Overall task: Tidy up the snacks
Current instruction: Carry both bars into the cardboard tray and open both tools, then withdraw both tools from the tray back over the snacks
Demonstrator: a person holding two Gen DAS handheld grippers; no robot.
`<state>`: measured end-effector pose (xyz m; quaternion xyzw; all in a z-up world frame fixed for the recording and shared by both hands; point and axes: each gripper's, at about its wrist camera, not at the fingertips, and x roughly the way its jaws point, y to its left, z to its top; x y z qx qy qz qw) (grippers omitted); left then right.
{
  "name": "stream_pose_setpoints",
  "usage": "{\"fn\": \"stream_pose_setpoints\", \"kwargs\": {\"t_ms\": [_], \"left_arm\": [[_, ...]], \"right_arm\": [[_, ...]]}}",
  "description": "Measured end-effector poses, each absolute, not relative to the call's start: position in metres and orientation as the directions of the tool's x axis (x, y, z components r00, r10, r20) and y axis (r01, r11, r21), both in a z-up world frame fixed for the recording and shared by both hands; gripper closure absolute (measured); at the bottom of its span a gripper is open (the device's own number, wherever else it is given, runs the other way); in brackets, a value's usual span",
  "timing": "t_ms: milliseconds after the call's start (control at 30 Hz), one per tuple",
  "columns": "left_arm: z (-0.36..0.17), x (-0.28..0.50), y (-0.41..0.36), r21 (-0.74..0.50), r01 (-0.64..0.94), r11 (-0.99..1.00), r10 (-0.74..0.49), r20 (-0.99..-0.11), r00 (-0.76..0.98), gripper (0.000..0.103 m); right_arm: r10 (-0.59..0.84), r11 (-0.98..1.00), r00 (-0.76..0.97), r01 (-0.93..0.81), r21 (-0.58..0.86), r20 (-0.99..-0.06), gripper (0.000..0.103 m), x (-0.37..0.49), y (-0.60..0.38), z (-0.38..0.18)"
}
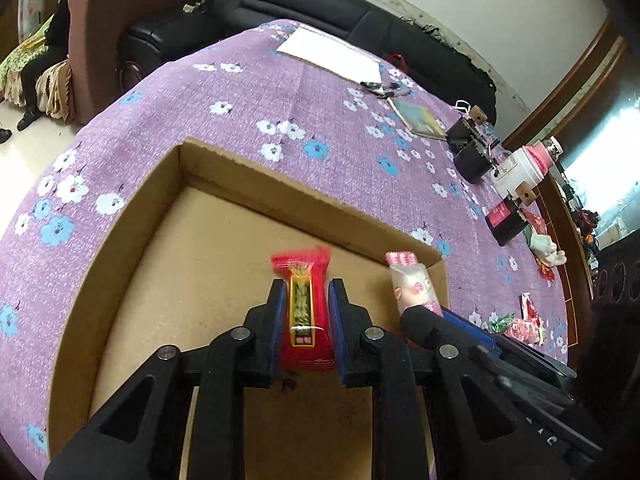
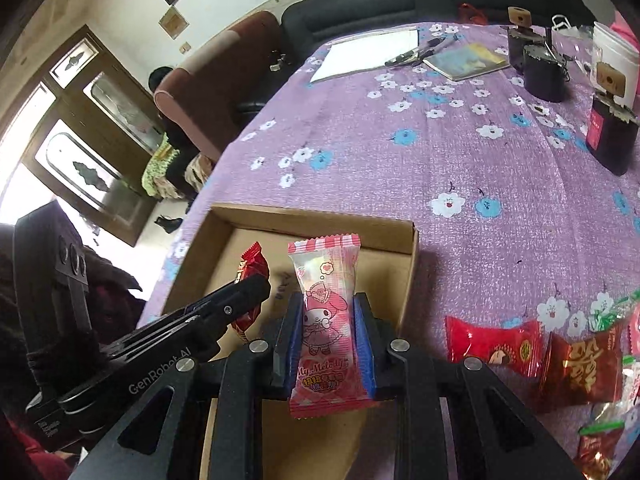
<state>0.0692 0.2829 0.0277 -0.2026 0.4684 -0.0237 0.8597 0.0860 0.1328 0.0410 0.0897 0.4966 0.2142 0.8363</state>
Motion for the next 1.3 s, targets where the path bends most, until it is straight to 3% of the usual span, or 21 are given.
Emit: {"fn": "stream_pose_setpoints", "kwargs": {"t_ms": [233,367,633,833,1033,1167,1233,1300], "left_arm": [[0.029,0.062,0.286,-0.344,-0.149,0.927,-0.196,-0.784,0.589,0.074],[0.024,0.045,0.306,-0.352,-0.252,0.901,-0.145,-0.794,0.590,0.074],[0.016,0.011,0.335,-0.346,-0.390,0.853,-0.052,-0.801,0.597,0.074],[0.019,0.002,0.337,-0.316,-0.433,0.844,0.011,-0.798,0.603,0.074],[0.042,-0.011,0.336,-0.389,-0.396,0.831,-0.039,-0.753,0.657,0.074],[0.069,-0.030,0.312,-0.384,-0.345,0.856,-0.039,-0.713,0.700,0.050],[0.083,-0.036,0.291,-0.365,-0.303,0.880,-0.040,-0.693,0.720,0.049],[0.095,-0.039,0.270,-0.356,-0.251,0.900,-0.071,-0.689,0.721,0.049]], "right_arm": [[0.405,0.910,0.464,-0.285,0.300,-0.788,0.075,0.078,0.137,0.050],[0.409,0.909,0.495,-0.290,0.298,-0.766,0.070,0.067,0.127,0.061],[0.464,0.883,0.492,-0.320,0.343,-0.737,0.070,0.026,0.106,0.068],[0.491,0.869,0.507,-0.349,0.352,-0.708,0.070,-0.010,0.089,0.073],[0.439,0.898,0.575,-0.282,0.337,-0.690,0.067,-0.016,0.034,0.082],[0.419,0.904,0.566,-0.190,0.383,-0.710,0.065,-0.011,0.003,0.079],[0.576,0.810,0.465,-0.219,0.543,-0.672,0.065,-0.012,0.011,0.076],[0.632,0.773,0.423,-0.287,0.566,-0.649,0.065,-0.015,0.029,0.085]]}}
